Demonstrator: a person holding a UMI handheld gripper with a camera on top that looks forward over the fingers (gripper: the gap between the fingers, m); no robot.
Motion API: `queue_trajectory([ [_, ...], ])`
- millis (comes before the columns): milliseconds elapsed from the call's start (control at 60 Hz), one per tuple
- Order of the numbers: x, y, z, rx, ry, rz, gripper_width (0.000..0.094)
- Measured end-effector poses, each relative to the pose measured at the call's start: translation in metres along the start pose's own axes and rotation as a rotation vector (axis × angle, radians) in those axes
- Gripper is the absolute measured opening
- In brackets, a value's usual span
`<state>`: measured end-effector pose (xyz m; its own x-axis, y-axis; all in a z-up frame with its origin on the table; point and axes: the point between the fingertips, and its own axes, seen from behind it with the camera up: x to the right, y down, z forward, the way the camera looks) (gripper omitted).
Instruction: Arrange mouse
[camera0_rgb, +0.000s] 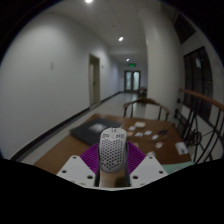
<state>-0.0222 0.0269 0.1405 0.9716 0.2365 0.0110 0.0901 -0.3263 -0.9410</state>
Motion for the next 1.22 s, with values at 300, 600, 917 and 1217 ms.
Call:
queue_trajectory([
  [300,0.219,0.091,-0.056,-0.178,0.308,0.116,0.0337],
  [600,0.213,0.18,-0.043,-0.311,0.234,0.179,0.0464],
  [917,0.213,0.159,-0.127,-0.298,0.188,0.134,0.0858],
  [1217,0.235,0.165,-0.239,-0.25,0.219,0.196,0.0856],
])
